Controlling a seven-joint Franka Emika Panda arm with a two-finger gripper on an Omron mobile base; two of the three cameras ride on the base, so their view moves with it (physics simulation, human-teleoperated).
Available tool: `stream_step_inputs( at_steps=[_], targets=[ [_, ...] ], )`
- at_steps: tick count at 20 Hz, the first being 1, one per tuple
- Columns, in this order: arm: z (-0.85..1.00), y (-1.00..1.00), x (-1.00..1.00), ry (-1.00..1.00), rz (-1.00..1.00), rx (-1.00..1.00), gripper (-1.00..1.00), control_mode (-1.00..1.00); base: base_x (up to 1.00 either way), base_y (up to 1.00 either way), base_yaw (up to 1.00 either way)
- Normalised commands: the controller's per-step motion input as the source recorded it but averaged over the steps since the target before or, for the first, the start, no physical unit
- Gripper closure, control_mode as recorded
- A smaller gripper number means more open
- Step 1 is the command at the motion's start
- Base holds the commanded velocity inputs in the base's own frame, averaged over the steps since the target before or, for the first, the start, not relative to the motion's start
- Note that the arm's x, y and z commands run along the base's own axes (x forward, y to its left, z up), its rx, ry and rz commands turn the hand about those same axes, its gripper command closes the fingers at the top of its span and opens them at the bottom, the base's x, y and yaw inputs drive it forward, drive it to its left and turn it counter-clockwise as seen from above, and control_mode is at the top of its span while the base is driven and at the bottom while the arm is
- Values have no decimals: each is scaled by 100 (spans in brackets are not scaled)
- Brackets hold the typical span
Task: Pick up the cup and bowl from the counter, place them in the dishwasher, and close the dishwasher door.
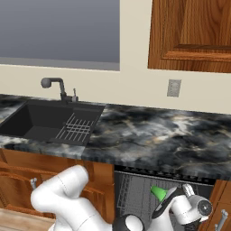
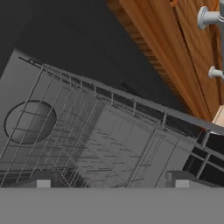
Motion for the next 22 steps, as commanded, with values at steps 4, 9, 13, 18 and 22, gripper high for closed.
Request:
stream_step_inputs(
  at_steps=[4, 9, 13, 18, 22],
  targets=[
    [2, -8, -24, -6, -1, 0, -100, -100, 0, 0, 0],
    [0, 0, -29, -3, 0, 0, -100, -100, 0, 0, 0],
    [0, 18, -27, -2, -1, 0, -100, -100, 0, 0, 0],
    [0, 28, -3, 0, -2, 0, -100, -100, 0, 0, 0],
    [0, 26, 0, 0, -1, 0, -100, -100, 0, 0, 0]
  ],
)
